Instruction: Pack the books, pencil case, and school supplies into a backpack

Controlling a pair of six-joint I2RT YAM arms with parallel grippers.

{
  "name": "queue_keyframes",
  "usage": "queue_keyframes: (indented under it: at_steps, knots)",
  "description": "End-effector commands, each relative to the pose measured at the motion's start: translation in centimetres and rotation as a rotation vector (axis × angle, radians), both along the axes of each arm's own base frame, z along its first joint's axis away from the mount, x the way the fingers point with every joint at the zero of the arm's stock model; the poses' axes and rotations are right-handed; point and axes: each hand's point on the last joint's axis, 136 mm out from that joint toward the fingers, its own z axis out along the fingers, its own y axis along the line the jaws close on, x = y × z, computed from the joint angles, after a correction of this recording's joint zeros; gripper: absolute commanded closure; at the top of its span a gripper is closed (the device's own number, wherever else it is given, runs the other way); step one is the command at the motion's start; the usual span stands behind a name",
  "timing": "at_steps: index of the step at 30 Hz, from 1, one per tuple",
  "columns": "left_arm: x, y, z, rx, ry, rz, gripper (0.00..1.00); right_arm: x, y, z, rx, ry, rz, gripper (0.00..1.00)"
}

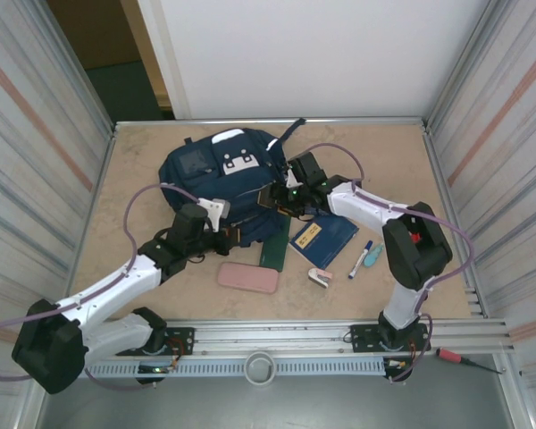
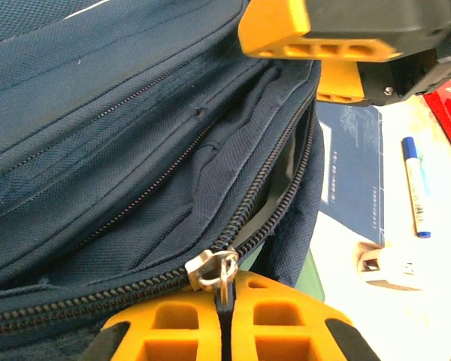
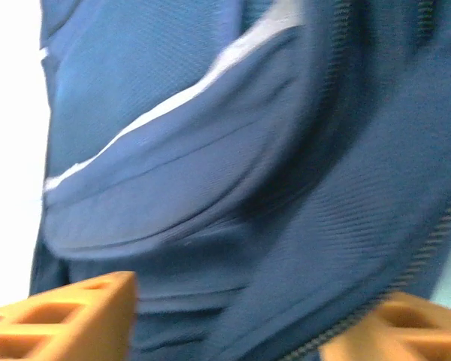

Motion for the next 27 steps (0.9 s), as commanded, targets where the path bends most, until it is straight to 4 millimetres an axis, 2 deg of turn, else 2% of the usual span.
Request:
queue_keyframes:
  at_steps: [1, 2, 5, 8, 12, 15, 17, 19, 22, 24, 27]
  knots:
    - [0.7, -0.3, 3.9, -0.036, -0.136, -0.013, 1.0, 2.1, -0.6, 0.6, -0.046, -0.067, -0.005, 0.7]
    - [0.5, 0.0, 3.9, -0.035, -0.142, -0.009, 1.0, 2.4, -1.2, 0.5, -0.062, -0.079, 0.006, 0.8]
    - [0.4, 1.6, 3.5, -0.029, -0.133, 0.03, 1.0, 3.0, -2.3, 1.0, -0.048, -0.096, 0.046, 0.95]
    - [0.7, 4.4, 2.8, -0.031, -0.11, 0.12, 1.0, 3.8, -3.4, 1.8, -0.039, -0.105, 0.07, 1.0]
    - [1.3, 7.4, 2.0, -0.05, -0.075, 0.23, 1.0, 4.6, -3.0, 3.1, -0.026, -0.131, 0.122, 1.0]
    - [1.2, 6.7, 2.1, -0.05, -0.073, 0.182, 1.0, 5.3, -1.2, 3.3, 0.01, -0.129, 0.148, 1.0]
    - [1.1, 5.3, 2.3, -0.057, -0.078, 0.128, 1.0, 5.6, 0.4, 3.4, 0.027, -0.129, 0.169, 1.0]
    - [0.8, 3.4, 2.7, -0.06, -0.094, 0.063, 1.0, 6.5, 1.2, 3.1, 0.016, -0.127, 0.162, 0.99]
    - [0.6, 0.8, 3.7, -0.072, -0.118, -0.016, 1.0, 8.2, 0.9, 2.7, 0.006, -0.113, 0.118, 0.89]
    - [0.8, -0.3, 4.2, -0.076, -0.129, -0.039, 1.0, 9.0, -0.7, 2.8, -0.032, -0.115, 0.068, 0.68]
    - [1.5, -1.0, 4.4, -0.079, -0.131, -0.031, 1.0, 8.6, -3.7, 3.7, -0.102, -0.145, 0.001, 0.41]
